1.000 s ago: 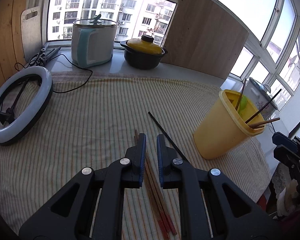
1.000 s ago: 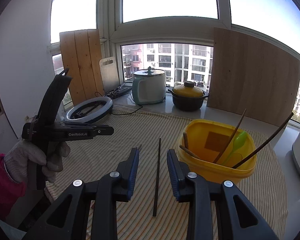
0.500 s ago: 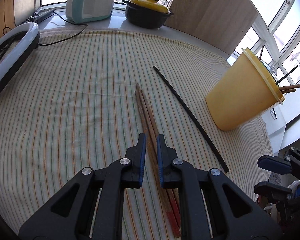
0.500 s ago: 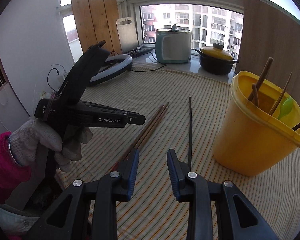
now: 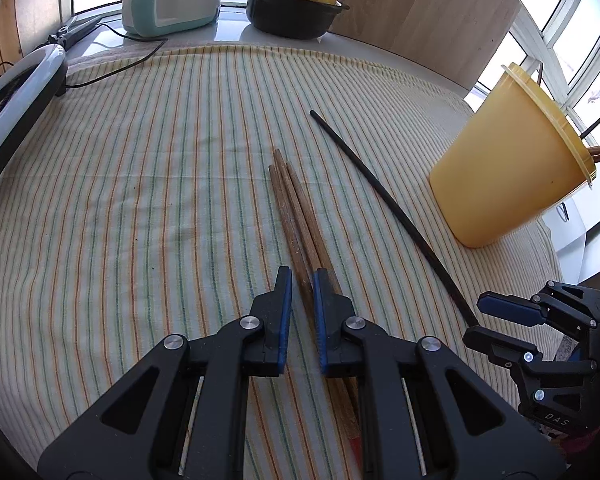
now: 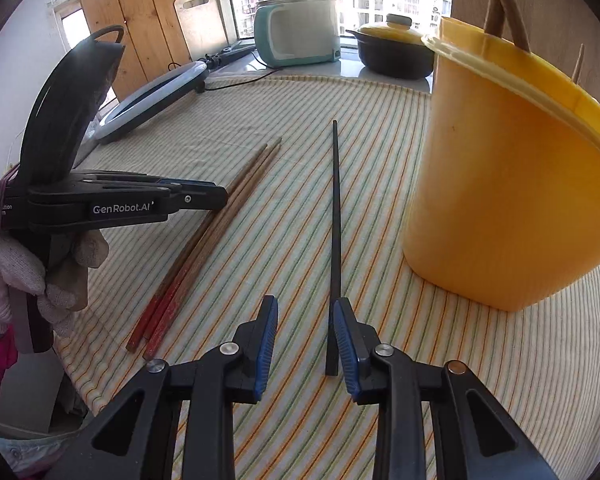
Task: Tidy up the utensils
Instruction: 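Move both open grippers back down to the remaining chopsticks, then close the left gripper on a brown chopstick while the right gripper grasps the black chopstick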
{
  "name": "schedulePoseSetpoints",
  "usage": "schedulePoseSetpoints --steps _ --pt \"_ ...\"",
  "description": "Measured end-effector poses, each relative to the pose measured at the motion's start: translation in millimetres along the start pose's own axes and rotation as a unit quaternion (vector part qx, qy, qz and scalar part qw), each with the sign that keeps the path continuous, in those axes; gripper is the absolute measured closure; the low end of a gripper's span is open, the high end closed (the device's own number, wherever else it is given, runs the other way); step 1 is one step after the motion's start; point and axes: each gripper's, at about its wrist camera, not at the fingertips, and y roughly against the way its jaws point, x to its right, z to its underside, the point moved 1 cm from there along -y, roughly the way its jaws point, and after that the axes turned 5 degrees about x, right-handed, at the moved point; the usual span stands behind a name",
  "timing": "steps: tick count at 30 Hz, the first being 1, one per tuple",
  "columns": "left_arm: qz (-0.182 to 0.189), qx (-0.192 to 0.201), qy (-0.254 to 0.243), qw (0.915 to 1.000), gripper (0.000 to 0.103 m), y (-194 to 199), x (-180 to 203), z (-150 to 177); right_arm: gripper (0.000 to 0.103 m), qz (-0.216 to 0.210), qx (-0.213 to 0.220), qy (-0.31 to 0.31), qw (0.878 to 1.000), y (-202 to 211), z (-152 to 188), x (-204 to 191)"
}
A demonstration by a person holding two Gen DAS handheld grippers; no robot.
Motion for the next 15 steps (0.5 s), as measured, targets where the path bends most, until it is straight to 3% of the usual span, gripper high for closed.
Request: schedulePoseSetpoints --steps 13,15 --pt "-0.023 -0.010 -0.023 0.9994 0.095 -8.4 3.5 -4.6 0.076 0.028 -0.009 0.000 1.000 -19.3 1.8 6.6" --pt "-0.021 -0.009 -0.017 0.9996 0.094 -8.6 0.8 -5.8 0.083 0.029 -0.011 0.000 1.000 -20.5 0.3 6.2"
